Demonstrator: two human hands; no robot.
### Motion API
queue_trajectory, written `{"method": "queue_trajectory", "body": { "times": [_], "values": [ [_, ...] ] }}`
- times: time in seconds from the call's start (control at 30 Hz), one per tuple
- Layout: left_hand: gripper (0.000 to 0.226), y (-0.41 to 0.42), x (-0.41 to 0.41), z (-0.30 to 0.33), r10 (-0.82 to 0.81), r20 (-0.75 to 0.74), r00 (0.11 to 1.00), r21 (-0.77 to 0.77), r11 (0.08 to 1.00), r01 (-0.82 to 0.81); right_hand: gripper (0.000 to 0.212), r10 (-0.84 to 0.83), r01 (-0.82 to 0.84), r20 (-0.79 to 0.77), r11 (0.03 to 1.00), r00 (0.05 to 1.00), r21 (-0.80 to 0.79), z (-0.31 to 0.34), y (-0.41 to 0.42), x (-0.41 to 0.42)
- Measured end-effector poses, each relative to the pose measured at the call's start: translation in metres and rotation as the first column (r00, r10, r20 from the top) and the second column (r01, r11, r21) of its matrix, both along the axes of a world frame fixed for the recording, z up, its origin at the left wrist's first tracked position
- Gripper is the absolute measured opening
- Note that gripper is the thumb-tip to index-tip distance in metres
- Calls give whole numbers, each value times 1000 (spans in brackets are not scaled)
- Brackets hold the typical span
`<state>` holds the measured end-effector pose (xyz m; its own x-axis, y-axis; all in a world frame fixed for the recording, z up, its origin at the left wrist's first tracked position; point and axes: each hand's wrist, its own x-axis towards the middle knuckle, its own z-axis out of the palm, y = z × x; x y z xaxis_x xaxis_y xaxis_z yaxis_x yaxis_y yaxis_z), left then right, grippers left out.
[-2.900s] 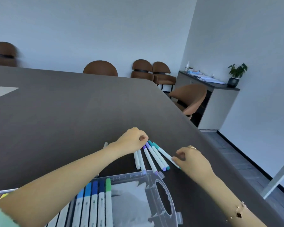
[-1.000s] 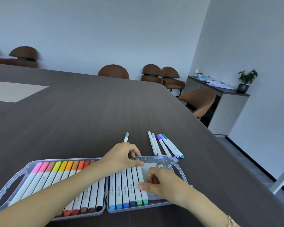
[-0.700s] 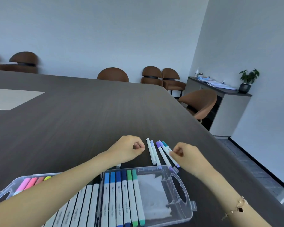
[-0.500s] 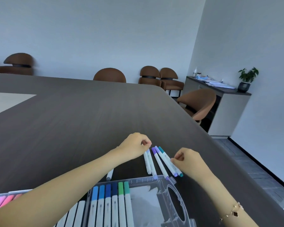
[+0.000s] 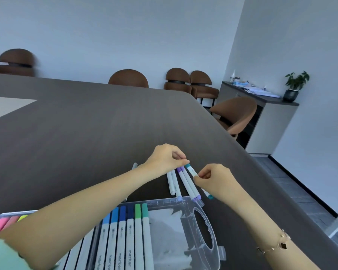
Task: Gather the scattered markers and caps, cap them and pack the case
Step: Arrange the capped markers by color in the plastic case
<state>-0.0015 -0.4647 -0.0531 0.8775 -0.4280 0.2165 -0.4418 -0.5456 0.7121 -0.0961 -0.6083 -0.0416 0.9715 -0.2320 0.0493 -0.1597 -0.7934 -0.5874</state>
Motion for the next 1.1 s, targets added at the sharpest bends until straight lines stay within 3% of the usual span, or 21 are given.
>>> {"method": "queue_trajectory", "body": {
  "times": [0.2, 0.37, 0.63, 0.8, 0.93, 1.1],
  "values": [
    [23, 49, -47, 13, -32, -74, 997, 15, 999, 33, 31, 135, -115, -234, 989, 963, 95, 23, 39, -38],
    [21, 85, -85, -5, -91, -91, 992, 71, 993, 98, 27, 223, -202, -366, 975, 904, 95, 13, 75, -65],
    [21, 97, -103, -19, -55, 58, 997, 141, 989, 47, 27, 285, -255, -297, 958, 911, 135, -10, 86, -80],
    [19, 97, -104, -23, -45, 170, 985, 189, 982, 12, 26, 310, -313, -224, 949, 924, 23, -20, 84, -82],
    [18, 96, -102, -23, -64, 152, 986, 178, 983, 36, 32, 366, -376, -232, 927, 901, 0, -20, 80, -80],
    [23, 98, -98, -17, -158, 219, 963, 294, 952, 89, 35, 456, -477, -239, 878, 857, -34, -18, 77, -80]
  ]
}}
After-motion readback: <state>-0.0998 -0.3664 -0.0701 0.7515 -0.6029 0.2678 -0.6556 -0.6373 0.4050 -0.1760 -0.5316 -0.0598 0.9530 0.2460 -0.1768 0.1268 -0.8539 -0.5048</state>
